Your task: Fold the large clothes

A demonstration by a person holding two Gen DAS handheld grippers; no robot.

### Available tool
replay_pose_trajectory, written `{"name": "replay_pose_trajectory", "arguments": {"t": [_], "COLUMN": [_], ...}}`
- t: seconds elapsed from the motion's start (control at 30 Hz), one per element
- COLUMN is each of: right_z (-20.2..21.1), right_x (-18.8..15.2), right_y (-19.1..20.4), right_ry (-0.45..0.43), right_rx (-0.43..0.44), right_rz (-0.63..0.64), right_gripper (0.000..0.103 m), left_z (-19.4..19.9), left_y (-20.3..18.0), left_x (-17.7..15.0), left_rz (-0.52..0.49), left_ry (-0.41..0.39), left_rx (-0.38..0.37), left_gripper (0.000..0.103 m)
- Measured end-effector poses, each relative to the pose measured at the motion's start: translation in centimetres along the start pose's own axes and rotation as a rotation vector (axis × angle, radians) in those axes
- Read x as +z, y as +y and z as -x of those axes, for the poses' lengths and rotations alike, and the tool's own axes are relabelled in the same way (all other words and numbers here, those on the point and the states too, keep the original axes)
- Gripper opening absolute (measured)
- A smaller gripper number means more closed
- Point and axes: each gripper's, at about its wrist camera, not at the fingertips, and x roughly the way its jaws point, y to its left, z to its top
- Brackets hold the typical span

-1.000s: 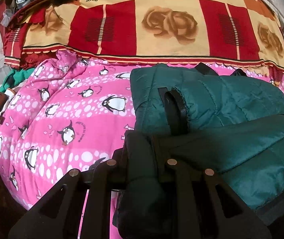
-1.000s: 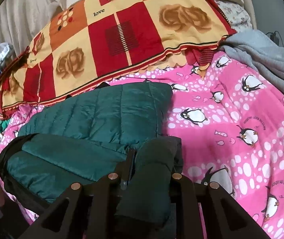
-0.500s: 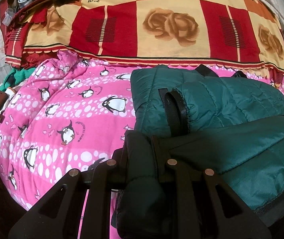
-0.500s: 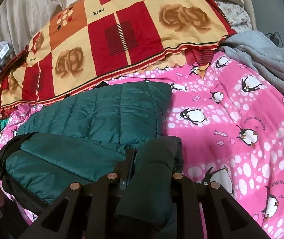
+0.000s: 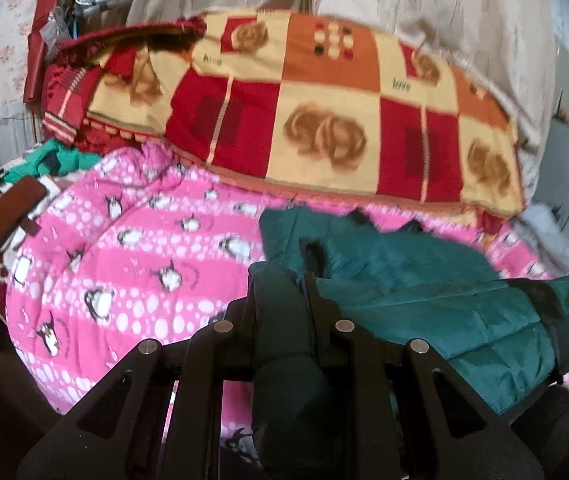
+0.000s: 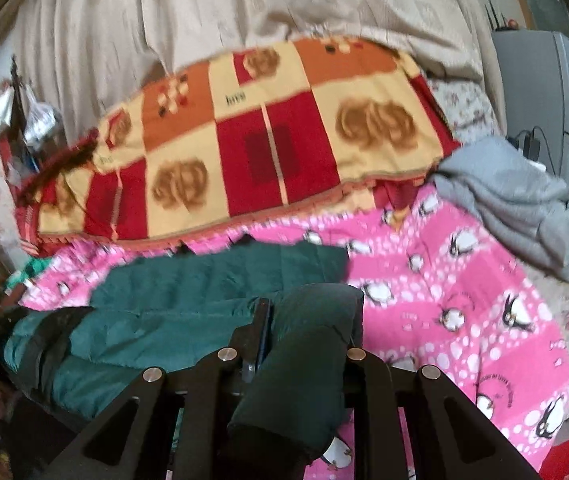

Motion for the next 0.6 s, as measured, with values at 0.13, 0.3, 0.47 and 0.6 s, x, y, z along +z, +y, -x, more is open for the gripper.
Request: {"name": "replay_pose_trajectory", "arguments": {"t": [0.13, 0.3, 0.47, 0.6], "right_z": [1.4, -2.1, -9.1, -15.0], "right_x": [2.8, 7.3, 9.4, 9.1], "right_y": [0.3, 0.7, 0.3, -0.2], "right_ry": [-0.067, -0.059, -0.003, 0.049], "right_rx": [0.020, 0.014, -0.008, -0.051], "right_rz": [-0.022, -0.032, -0.083, -0.118], "right_gripper": [0.017, 0.017, 0.017, 0.017], "left_z": [1.7, -3.4, -13.2, -18.6], "left_y": [-0.5, -0.6, -0.3, -1.1], "left_x": [3.5, 8.3, 9.8, 9.6], "left_rz": [0.034, 0.060, 0.088, 0.081], "left_ry": [-0.065, -0.028, 0.083, 0.107], "left_rx": [-0.045, -0.032, 0.029, 0.072], "left_gripper": [0.016, 0.016, 0.016, 0.016]}}
